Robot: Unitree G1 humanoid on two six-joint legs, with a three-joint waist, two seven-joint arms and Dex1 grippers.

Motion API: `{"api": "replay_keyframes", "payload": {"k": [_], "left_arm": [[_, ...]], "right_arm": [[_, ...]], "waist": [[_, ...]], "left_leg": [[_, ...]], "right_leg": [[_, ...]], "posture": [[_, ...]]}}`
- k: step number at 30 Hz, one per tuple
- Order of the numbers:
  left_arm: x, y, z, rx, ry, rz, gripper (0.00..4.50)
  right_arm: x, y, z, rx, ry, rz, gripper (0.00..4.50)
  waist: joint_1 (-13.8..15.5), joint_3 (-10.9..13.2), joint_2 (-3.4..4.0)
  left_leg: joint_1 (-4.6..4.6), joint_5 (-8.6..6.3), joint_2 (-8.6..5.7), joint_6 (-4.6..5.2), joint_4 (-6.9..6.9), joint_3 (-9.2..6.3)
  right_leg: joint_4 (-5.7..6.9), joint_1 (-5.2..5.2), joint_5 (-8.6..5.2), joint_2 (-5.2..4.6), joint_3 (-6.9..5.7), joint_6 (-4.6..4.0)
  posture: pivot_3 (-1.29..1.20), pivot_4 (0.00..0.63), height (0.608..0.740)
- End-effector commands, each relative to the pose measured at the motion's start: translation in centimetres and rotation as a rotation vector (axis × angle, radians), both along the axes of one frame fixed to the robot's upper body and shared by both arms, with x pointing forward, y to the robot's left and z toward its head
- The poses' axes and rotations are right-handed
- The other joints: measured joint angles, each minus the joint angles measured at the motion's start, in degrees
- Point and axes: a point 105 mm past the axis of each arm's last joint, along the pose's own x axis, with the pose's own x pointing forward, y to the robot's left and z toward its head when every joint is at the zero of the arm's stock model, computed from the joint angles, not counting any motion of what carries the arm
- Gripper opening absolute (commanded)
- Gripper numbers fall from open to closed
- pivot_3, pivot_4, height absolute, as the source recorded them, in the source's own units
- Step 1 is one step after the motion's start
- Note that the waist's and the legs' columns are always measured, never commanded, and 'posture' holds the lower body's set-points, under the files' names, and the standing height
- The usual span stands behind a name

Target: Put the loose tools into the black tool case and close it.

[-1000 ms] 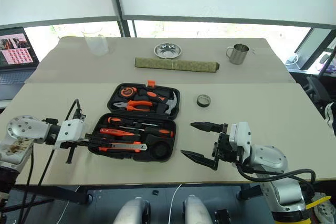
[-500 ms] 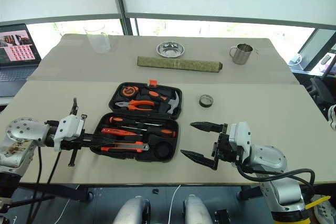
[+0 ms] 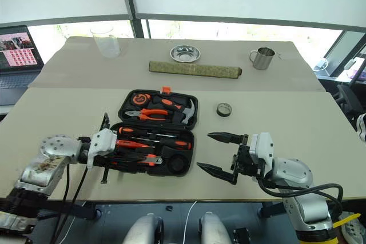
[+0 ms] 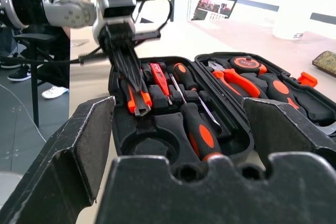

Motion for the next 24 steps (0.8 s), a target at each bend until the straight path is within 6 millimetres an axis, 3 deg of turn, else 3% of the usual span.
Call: {"api": "replay_keyframes", "payload": {"k": [1,7,13,19,24], "left_arm": [[1.0,0.0,-1.7,0.068,0.01,0.061,0.04],[0.9,0.1,-3.8,0.083,0.135,0.148,0.04],[-0.5,0.4,-4.9,0.097,0.12,0.106,0.04],[-0.1,0.2,-0.7,-0.141,0.016,0.089,0.04],[-0.9,0.8,-0.6,-0.086,0.039,0.021,0.04]], "right_arm": [[-0.1,0.1,1.1,0.007,-0.047,-0.005,4.5],[-0.3,0.0,1.0,0.009,-0.044,-0.013,4.5],[-0.5,0.1,0.9,0.01,-0.042,-0.014,4.5],[-0.2,-0.3,1.0,0.007,-0.045,-0.025,4.5],[-0.1,-0.5,0.9,-0.001,-0.039,-0.024,4.5]], "waist": [[0.26,0.0,0.0],[1.03,-0.08,0.12],[0.89,-0.17,0.26],[0.19,-0.22,0.36],[-0.39,-0.14,0.25]], "left_leg": [[0.02,0.0,-0.01,0.0,0.01,0.0],[0.23,0.0,-0.03,0.0,0.02,0.01],[0.86,-0.02,0.02,-0.01,-0.09,0.0],[0.79,-0.03,0.04,0.0,-0.17,0.02],[0.7,-0.05,0.03,0.02,-0.21,0.0]], "right_leg": [[0.0,0.03,0.0,0.0,0.0,0.01],[-0.06,0.26,0.01,-0.02,0.02,0.03],[-0.3,0.97,-0.11,-0.02,0.02,0.02],[-0.3,0.85,-0.12,-0.01,0.04,0.02],[-0.34,0.79,-0.12,0.0,0.02,0.02]], "posture": [[0.0,0.15,0.74],[0.0,0.15,0.74],[0.0,0.15,0.74],[0.0,0.15,0.74],[0.0,0.15,0.74]]}}
